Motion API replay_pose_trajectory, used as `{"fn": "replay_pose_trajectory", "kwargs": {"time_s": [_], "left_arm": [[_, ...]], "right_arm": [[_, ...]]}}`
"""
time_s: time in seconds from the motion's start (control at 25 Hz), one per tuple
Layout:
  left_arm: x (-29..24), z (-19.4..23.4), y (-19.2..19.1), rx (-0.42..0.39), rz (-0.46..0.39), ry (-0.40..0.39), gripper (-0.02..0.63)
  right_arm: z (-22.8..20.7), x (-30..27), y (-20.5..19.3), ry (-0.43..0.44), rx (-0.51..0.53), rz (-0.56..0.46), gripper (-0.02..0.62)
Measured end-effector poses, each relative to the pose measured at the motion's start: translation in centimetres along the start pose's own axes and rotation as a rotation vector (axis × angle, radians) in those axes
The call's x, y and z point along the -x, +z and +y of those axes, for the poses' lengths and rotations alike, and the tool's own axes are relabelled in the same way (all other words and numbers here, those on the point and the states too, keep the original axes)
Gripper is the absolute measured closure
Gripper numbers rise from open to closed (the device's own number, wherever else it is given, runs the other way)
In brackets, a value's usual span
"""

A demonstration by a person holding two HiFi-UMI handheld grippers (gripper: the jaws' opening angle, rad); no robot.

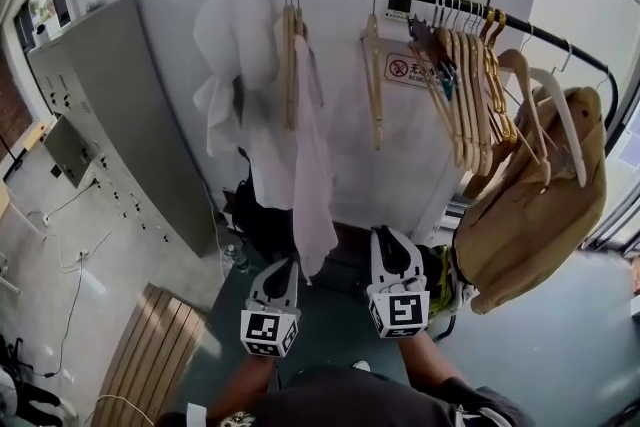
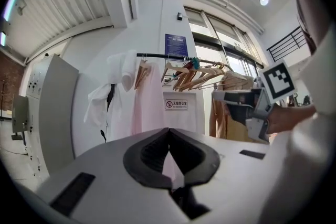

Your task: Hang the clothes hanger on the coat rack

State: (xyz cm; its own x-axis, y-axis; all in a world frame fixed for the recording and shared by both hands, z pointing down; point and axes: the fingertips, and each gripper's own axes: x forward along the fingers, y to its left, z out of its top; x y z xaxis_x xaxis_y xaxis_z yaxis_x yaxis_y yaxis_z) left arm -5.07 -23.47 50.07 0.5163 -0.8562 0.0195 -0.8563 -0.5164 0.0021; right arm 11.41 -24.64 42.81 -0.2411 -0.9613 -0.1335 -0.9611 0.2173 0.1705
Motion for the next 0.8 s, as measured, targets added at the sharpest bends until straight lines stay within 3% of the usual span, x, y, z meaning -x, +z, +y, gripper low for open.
{"fn": "replay_pose_trajectory", "kwargs": {"time_s": [0.12,0.4,0.8], "left_arm": [[0.1,-0.5,-0.1,0.001,0.003,0.0,0.597],[0.0,-1.6,-0.5,-0.006,0.012,-0.005,0.597],[0.2,-2.5,-0.8,-0.007,0.022,-0.002,0.597]], "right_arm": [[1.5,2.0,-2.3,0.032,-0.006,0.052,0.578],[0.7,4.4,-6.1,0.031,-0.015,0.163,0.58],[0.7,5.1,-6.2,0.048,-0.011,0.162,0.58]]}}
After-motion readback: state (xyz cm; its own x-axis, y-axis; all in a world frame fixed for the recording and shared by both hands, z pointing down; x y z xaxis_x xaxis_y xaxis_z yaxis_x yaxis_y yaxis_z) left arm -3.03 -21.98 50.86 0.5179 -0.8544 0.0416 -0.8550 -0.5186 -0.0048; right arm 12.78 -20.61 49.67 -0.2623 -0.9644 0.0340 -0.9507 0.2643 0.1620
